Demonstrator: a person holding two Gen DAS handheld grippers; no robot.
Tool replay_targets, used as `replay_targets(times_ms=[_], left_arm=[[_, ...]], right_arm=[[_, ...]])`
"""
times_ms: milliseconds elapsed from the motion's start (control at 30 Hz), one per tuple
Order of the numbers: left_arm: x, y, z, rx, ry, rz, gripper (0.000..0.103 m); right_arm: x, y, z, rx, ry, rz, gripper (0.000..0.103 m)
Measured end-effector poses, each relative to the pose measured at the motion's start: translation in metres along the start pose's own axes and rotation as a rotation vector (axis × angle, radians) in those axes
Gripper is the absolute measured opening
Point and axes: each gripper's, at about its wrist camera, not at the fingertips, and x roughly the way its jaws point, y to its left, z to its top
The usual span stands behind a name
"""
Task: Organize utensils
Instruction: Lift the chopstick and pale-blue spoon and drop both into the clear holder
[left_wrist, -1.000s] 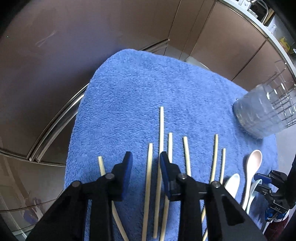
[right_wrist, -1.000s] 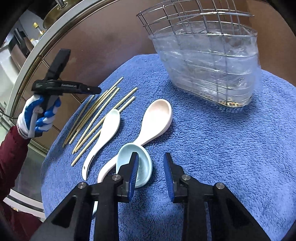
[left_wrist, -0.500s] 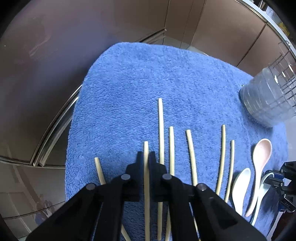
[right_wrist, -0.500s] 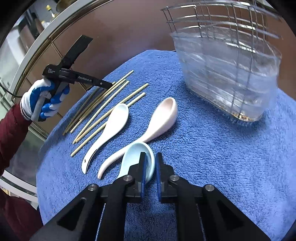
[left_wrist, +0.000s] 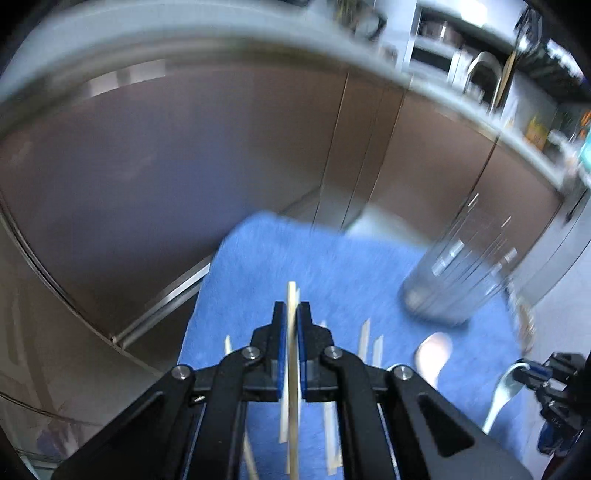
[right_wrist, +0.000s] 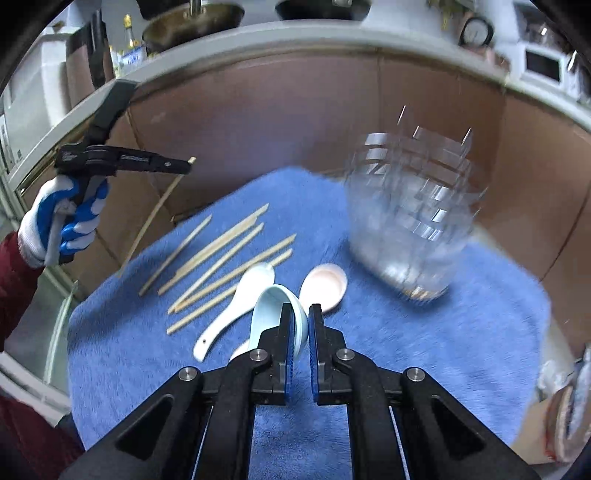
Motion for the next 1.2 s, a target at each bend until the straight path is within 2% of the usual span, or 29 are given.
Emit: replay_targets(times_ms=[100,233,300,433,500,633,867,1033,1200], left_arm=[[-0.04,-0.013,0.015,0.0,-0.139,-0.039,0.005],[-0.08,-0.046,0.045,-0.012,-0.339,-0.113,0.005],[-0.09,-0.063,0.063,-0.041,-0.428,-0.166,0.005],[-0.081,-0.091,0.089,-0.101,-0.535,-0.236,0.005],[-0.063,-0.107,0.098,-0.125,-0.565,-0.254,0.005],[-0.029,-0.133,0.107,-0.126,-0.621,-0.197,0.005],[0.032,-0.167,0.089,-0.132,-0.676,-0.116,0.005],[0.062,-0.173,0.067,-0.125,-0.683,-0.07,0.005],[0.074,-0.172,0.051,-0.11,-0.667,-0.049,0.007]], right_arm=[[-0.028,0.004,0.015,-0.016,-0.082,-0.109,0.007],[-0.064,0.002,0.045,-0.015,-0.235,-0.29,0.007],[-0.081,0.002,0.06,-0.028,-0.315,-0.391,0.007],[-0.088,-0.005,0.089,-0.041,-0.439,-0.559,0.007],[-0.079,-0.013,0.1,-0.042,-0.461,-0.613,0.007],[-0.054,-0.036,0.112,-0.043,-0.462,-0.678,0.007],[-0.007,-0.05,0.101,-0.075,-0.437,-0.766,0.007],[0.014,-0.054,0.088,-0.085,-0.427,-0.784,0.007],[0.03,-0.055,0.074,-0.07,-0.416,-0.745,0.008]])
